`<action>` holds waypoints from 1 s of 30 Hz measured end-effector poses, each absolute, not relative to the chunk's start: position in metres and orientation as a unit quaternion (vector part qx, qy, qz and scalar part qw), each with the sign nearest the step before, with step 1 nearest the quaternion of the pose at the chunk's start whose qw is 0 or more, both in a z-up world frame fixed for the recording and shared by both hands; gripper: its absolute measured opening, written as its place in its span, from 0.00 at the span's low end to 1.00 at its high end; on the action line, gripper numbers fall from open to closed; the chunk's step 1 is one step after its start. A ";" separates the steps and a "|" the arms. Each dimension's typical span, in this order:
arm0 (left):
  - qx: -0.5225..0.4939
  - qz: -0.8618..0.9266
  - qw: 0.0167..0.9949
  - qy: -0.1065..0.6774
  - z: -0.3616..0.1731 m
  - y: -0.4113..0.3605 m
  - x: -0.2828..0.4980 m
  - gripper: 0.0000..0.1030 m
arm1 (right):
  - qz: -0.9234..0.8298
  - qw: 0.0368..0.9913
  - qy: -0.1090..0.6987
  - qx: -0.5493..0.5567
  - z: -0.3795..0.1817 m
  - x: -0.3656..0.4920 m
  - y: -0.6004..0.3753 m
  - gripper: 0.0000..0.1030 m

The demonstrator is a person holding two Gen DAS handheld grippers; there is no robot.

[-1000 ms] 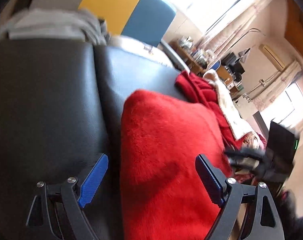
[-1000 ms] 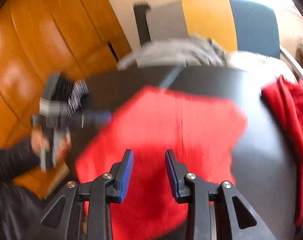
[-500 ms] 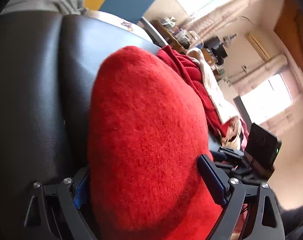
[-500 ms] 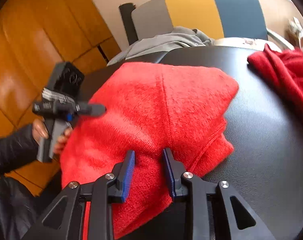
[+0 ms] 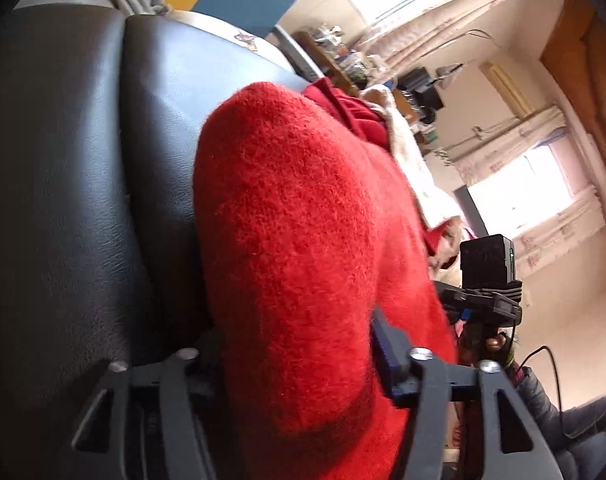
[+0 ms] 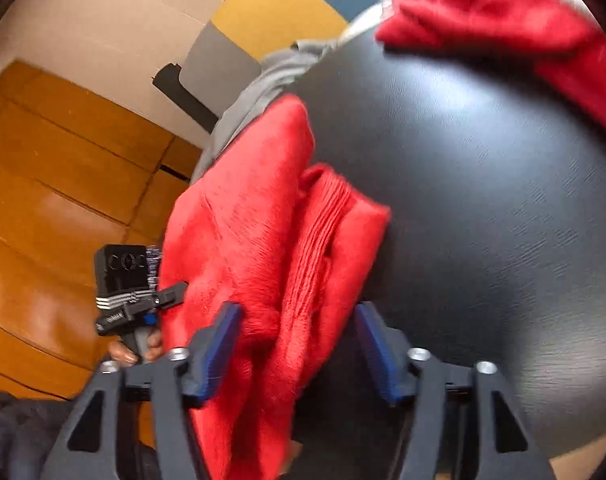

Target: Fold clothes

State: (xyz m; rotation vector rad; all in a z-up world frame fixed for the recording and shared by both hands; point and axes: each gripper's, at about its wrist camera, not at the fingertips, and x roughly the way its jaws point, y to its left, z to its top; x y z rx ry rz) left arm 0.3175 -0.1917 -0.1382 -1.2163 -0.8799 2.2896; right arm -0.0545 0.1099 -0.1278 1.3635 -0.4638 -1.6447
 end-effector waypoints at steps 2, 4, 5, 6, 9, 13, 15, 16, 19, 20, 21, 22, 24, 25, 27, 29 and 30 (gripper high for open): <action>-0.437 0.822 0.197 -0.307 -0.137 -0.190 0.316 0.72 | -0.649 0.474 -0.204 0.558 -0.132 -0.059 0.100 0.70; -0.435 0.823 0.200 -0.306 -0.137 -0.189 0.316 0.75 | -0.640 0.475 -0.202 0.569 -0.130 -0.060 0.095 0.76; -0.433 0.824 0.201 -0.305 -0.137 -0.188 0.316 0.77 | -0.638 0.474 -0.198 0.574 -0.129 -0.061 0.091 0.79; -0.432 0.824 0.203 -0.305 -0.137 -0.187 0.317 0.79 | -0.636 0.473 -0.194 0.578 -0.129 -0.061 0.088 0.81; -0.432 0.831 0.201 -0.288 -0.135 -0.180 0.318 0.82 | -0.632 0.473 -0.173 0.589 -0.126 -0.061 0.078 0.84; -0.422 0.824 0.187 -0.329 -0.138 -0.189 0.327 0.55 | -0.652 0.490 -0.064 0.575 -0.113 -0.050 0.059 0.70; -0.410 0.828 0.178 -0.337 -0.136 -0.191 0.339 0.51 | -0.669 0.485 -0.036 0.562 -0.108 -0.044 0.053 0.58; -0.403 0.832 0.172 -0.339 -0.133 -0.192 0.347 0.48 | -0.670 0.487 -0.044 0.559 -0.107 -0.040 0.051 0.53; -0.369 0.838 0.163 -0.368 -0.122 -0.206 0.383 0.45 | -0.659 0.508 -0.062 0.551 -0.106 -0.029 0.034 0.47; -0.357 0.842 0.157 -0.373 -0.116 -0.214 0.397 0.45 | -0.651 0.518 -0.069 0.550 -0.105 -0.025 0.027 0.47; -0.344 0.845 0.151 -0.379 -0.111 -0.221 0.412 0.45 | -0.642 0.530 -0.075 0.549 -0.105 -0.021 0.017 0.47; -0.332 0.850 0.140 -0.385 -0.105 -0.230 0.428 0.45 | -0.630 0.545 -0.076 0.548 -0.104 -0.017 0.003 0.47; -0.302 0.860 0.111 -0.395 -0.092 -0.252 0.464 0.45 | -0.607 0.575 -0.067 0.544 -0.099 -0.006 -0.031 0.46; -0.289 0.865 0.099 -0.399 -0.086 -0.261 0.478 0.45 | -0.595 0.592 -0.061 0.540 -0.095 0.000 -0.051 0.46; -0.255 0.877 0.063 -0.404 -0.073 -0.286 0.513 0.45 | -0.570 0.628 -0.045 0.528 -0.083 0.014 -0.096 0.46; -0.216 0.888 0.021 -0.406 -0.059 -0.312 0.550 0.45 | -0.544 0.662 -0.030 0.514 -0.068 0.028 -0.144 0.46; -0.197 0.892 0.000 -0.407 -0.053 -0.325 0.568 0.45 | -0.532 0.680 -0.019 0.505 -0.059 0.036 -0.169 0.46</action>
